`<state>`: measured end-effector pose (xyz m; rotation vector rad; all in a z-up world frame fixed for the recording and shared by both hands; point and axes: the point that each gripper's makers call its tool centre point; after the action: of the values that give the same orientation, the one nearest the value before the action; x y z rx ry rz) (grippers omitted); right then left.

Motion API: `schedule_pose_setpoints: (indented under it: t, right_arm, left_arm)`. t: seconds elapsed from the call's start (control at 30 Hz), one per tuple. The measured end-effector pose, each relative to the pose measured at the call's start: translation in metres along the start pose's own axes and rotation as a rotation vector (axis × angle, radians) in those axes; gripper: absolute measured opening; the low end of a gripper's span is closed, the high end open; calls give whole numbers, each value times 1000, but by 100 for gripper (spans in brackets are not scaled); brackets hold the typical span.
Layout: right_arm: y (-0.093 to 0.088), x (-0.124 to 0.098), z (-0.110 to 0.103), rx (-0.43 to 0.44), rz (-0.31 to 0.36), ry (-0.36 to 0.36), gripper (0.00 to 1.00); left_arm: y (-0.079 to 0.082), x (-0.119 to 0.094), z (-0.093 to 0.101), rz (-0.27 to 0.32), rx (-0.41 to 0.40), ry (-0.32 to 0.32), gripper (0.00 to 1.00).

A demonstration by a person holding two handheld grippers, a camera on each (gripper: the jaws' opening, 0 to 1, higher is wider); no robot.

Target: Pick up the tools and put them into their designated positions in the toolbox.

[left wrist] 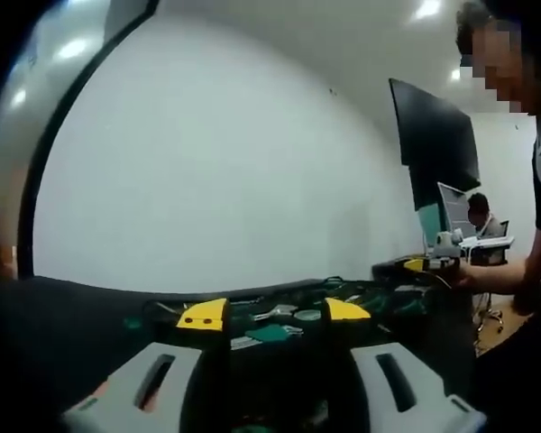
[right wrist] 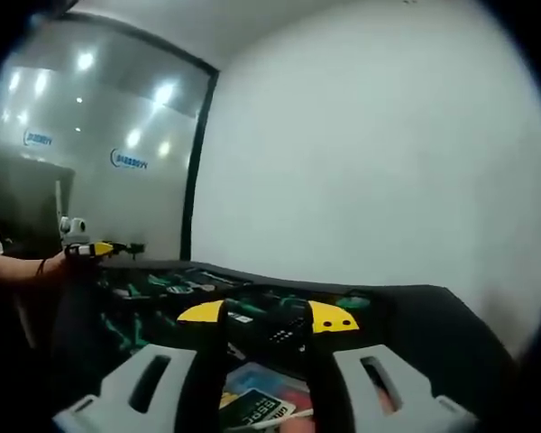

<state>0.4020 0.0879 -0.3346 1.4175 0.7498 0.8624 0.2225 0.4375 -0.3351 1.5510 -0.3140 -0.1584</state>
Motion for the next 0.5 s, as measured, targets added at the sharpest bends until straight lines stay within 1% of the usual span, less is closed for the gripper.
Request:
schedule_pose_setpoints:
  t: [0.1, 0.23, 0.33, 0.5]
  right_arm:
    - [0, 0, -2, 12, -4, -2, 32]
    - [-2, 0, -4, -1, -14, -9, 31]
    - [-2, 1, 0, -10, -13, -9, 31]
    - [-3, 1, 4, 6, -10, -15, 31]
  left_arm:
    - [-2, 1, 1, -11, 10, -1, 34]
    - [1, 1, 2, 1, 6, -11, 34]
    - [1, 0, 2, 5, -5, -17, 34]
    - [2, -1, 0, 10, -11, -11, 33]
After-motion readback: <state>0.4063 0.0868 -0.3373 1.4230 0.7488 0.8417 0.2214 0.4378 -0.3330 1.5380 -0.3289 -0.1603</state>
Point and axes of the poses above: the point that each gripper's makers call its tool centre point, and the gripper's own axes: x roughly forward along the fingers, z roughly to its right, y roughly out of its top, and after that the axes turned 6 degrees about -z, right-handed
